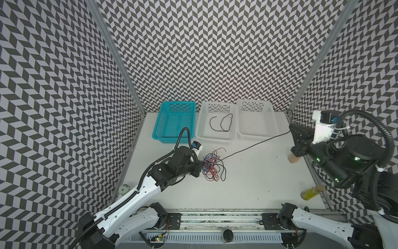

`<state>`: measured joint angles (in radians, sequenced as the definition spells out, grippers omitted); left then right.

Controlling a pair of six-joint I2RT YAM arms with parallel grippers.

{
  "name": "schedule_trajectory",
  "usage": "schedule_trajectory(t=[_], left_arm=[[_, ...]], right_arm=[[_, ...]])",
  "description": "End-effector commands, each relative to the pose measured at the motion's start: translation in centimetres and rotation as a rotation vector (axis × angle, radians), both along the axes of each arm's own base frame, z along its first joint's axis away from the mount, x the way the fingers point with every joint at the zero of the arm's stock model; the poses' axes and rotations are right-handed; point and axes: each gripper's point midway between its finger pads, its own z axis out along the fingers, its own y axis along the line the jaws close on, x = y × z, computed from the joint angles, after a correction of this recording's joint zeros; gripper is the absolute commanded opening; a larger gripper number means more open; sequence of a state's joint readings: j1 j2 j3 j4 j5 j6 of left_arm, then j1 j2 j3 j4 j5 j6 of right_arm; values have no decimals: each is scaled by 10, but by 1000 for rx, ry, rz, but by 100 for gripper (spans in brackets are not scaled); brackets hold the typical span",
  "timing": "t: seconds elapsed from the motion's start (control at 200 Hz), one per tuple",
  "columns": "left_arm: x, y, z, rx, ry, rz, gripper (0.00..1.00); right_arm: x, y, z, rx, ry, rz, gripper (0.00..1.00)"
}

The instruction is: Untangle the cables

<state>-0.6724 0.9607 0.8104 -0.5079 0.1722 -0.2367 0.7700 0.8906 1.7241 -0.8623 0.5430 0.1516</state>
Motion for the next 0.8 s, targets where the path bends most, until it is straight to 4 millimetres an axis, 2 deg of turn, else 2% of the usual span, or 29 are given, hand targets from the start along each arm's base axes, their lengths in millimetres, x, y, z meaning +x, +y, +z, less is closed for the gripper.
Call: schedule_trajectory(t=[0.0, 0.11, 0.205, 0.265, 0.305, 0.391, 0.466, 0.591, 0.791], left_arm=[[1, 15, -17, 99, 42, 43, 0], [3, 18, -22, 127, 52, 58, 0], [3, 16, -21, 124, 54, 54, 0], [3, 16, -18, 114, 49, 50, 0], [2, 16, -16, 107, 43, 48, 0], [2, 16, -10, 92, 21, 49, 0], [2, 16, -3, 73, 1, 48, 0], [-2, 13, 7, 38, -24, 29, 0], [-6, 10, 15, 1, -40, 4, 0]], right_arm=[[-14, -30, 38, 13, -74, -83, 0], [-21, -33, 58, 36, -113, -64, 0], [-13, -18, 50, 3, -77, -28, 0], [-4, -7, 32, -30, -19, -16, 0], [3, 8, 18, -51, 15, 25, 0], [17, 51, -26, -105, 127, 163, 0], [28, 76, -64, -115, 224, 217, 0], [36, 116, -118, -67, 313, 340, 0], [43, 166, -172, 42, 379, 502, 8]])
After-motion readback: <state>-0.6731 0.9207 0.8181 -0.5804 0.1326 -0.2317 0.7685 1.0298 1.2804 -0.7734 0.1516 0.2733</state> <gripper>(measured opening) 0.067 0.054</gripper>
